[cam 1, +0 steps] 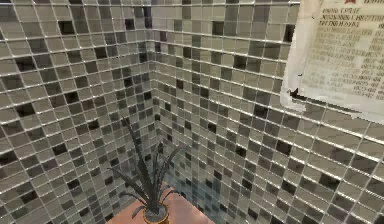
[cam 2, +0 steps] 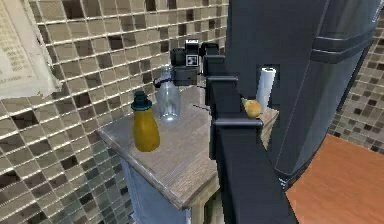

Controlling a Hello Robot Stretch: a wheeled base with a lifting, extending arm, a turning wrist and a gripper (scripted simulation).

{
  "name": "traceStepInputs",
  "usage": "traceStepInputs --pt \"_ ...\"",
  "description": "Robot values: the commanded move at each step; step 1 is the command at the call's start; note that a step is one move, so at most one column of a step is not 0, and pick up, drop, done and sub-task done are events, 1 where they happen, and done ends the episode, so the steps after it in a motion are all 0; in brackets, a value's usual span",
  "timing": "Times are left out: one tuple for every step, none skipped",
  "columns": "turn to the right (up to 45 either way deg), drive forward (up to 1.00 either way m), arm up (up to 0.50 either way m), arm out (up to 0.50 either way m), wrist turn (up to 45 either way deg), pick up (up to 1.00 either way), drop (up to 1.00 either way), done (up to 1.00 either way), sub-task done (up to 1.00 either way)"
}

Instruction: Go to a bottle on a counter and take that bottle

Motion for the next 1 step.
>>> traceStepInputs --pt "0.0 0.0 0.0 0.0 0.0 1.0 0.0 0.0 0.0"
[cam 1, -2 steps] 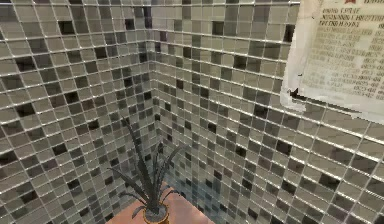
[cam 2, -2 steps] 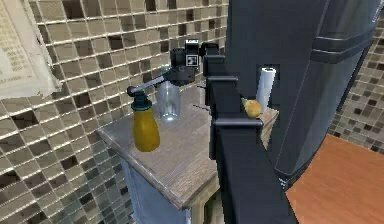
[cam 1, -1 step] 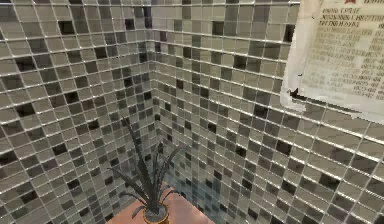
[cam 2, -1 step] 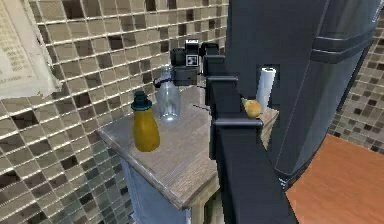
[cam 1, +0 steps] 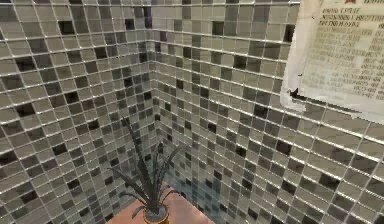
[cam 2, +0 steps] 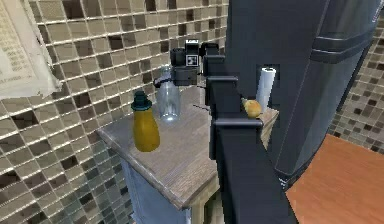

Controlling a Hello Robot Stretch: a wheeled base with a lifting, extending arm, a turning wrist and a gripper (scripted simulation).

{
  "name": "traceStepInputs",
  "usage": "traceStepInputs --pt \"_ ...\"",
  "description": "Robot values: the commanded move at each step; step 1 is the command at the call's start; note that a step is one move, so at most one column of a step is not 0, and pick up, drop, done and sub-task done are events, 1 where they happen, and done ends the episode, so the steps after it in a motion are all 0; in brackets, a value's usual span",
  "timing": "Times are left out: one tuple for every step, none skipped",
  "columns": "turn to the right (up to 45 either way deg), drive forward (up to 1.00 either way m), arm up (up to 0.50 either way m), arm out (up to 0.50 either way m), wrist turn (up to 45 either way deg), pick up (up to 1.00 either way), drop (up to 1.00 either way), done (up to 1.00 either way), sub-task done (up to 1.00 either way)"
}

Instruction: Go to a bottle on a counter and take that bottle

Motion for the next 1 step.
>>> traceStepInputs --pt "0.0 0.0 0.0 0.0 0.0 0.0 0.0 1.0 0.0"
